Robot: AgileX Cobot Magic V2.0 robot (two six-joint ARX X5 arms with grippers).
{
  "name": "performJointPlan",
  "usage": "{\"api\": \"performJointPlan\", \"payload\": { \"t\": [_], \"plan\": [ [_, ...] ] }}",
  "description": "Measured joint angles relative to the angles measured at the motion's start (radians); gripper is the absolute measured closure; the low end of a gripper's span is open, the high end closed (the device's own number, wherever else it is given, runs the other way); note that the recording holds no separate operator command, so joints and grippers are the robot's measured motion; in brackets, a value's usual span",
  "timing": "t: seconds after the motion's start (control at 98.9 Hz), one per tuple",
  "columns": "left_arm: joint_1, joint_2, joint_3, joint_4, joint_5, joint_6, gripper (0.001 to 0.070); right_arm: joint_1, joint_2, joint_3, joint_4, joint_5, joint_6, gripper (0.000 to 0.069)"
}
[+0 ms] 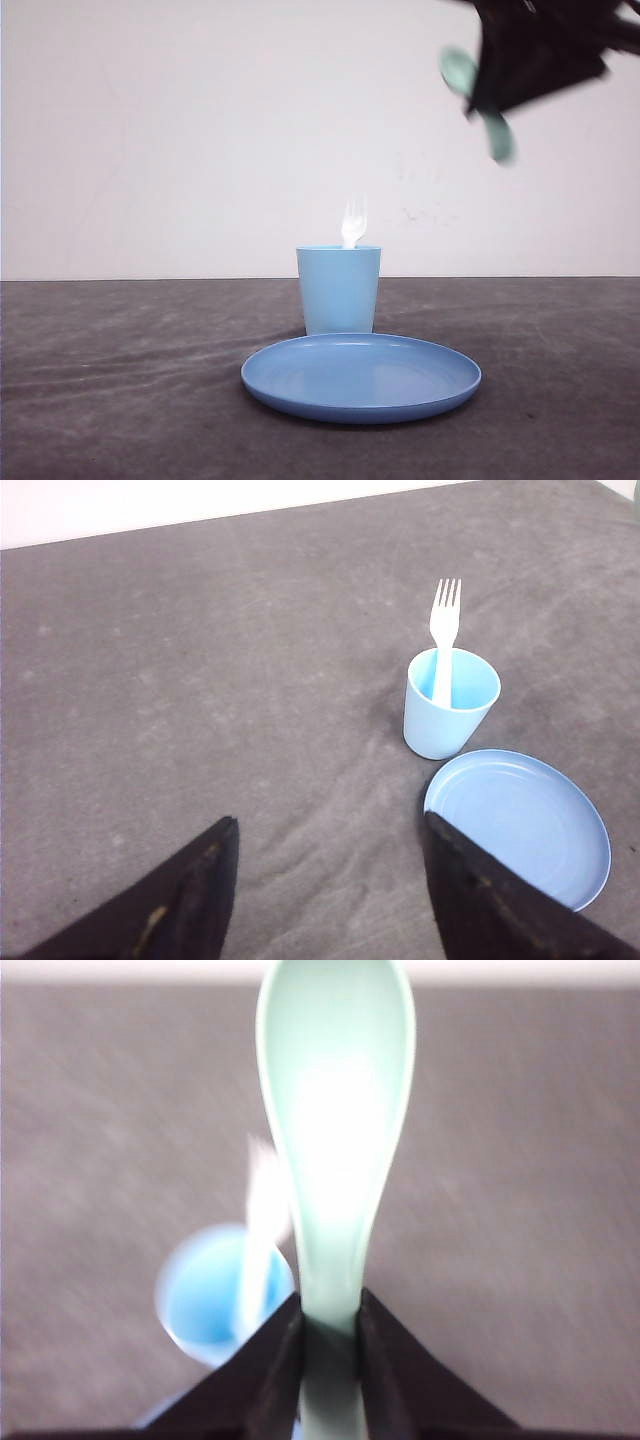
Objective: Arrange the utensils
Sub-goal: 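Lift the green spoon with the right gripper over the cup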
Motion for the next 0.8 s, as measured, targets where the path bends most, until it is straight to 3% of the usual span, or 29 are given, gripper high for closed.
{"api": "performJointPlan", "payload": {
  "t": [0.212,0.445,0.799],
  "plan": [
    [0.000,0.000,0.000,0.003,0.000,-0.015,0.0359,0.047,0.092,0.000,0.243,0.000,-0.093,0.0613],
    [0.000,0.000,0.000,0.004,0.000,-0.034,0.0359,0.059,0.260,0.000,0.444,-0.028,-0.121,0.0613],
    [0.000,0.000,0.000,0.004,0.000,-0.050,0.0359,0.066,0.473,0.000,0.614,-0.039,-0.122,0.0613]
  ]
}}
